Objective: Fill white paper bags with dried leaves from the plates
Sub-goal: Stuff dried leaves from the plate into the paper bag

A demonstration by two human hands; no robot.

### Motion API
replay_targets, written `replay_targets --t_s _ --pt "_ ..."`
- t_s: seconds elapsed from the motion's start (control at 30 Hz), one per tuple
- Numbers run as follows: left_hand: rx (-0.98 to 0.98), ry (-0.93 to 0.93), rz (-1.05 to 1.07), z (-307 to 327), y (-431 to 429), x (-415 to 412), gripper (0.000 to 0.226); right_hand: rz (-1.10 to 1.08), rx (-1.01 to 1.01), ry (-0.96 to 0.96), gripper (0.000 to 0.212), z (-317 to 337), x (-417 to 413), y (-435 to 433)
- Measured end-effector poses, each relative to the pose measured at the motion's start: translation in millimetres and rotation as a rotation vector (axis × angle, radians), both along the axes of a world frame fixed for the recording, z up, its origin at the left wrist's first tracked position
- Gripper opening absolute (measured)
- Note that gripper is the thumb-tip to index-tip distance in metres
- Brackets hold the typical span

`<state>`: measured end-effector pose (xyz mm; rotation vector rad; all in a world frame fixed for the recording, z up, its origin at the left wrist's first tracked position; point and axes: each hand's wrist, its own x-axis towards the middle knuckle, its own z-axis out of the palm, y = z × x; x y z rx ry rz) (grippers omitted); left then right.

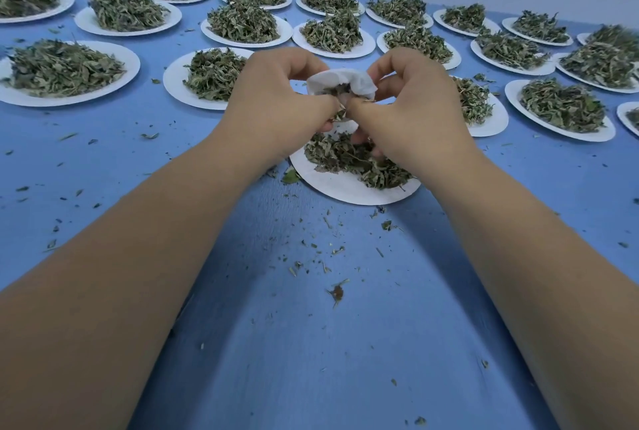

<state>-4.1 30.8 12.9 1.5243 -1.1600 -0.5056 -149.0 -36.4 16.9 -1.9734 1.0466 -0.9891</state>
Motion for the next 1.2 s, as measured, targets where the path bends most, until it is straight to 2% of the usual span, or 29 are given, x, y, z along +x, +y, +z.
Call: replay_targets --t_s 0.07,0.3,0.37,0.47,0.53,0.7,0.8,0.9,1.03,1.2 --pt "0.003 -0.023 0.053 -1 -1 1 0.004 0.014 -0.039 0.055 0.021 0 0 0" --pt "-0.073 -0.175 0.213 0 0 6 0.012 0.161 0.064 -0.008 0.037 6 -8 -5" --pt "-0.058 -0.245 0.216 0 0 3 0.017 0.100 -0.003 0.011 0.037 3 -8 -7" --pt "-0.054 -0.314 0.206 -1 0 0 0.022 -0.008 -0.181 0.061 0.025 0 -5 -8" --pt "-0.064 -0.329 0.211 -2 -1 1 0.023 -0.051 -0.252 0.083 0.028 -1 -5 -8" --pt "-0.065 -0.327 0.245 -3 -4 6 0.027 0.012 -0.067 0.048 0.045 1 -7 -2" --pt "-0.059 -0.303 0.231 -3 -5 6 0.021 0.072 -0.100 0.047 0.032 1 -2 4" --pt "-0.048 -0.288 0.187 -3 -4 3 0.014 0.061 -0.265 0.120 0.021 -2 2 6" --pt "-0.037 -0.298 0.178 -2 -4 2 0.013 0.017 -0.404 0.174 0.017 -3 7 5" --pt "-0.050 -0.161 0.121 1 -2 -1 0.012 -0.091 -0.384 0.158 0.005 -1 8 -2"
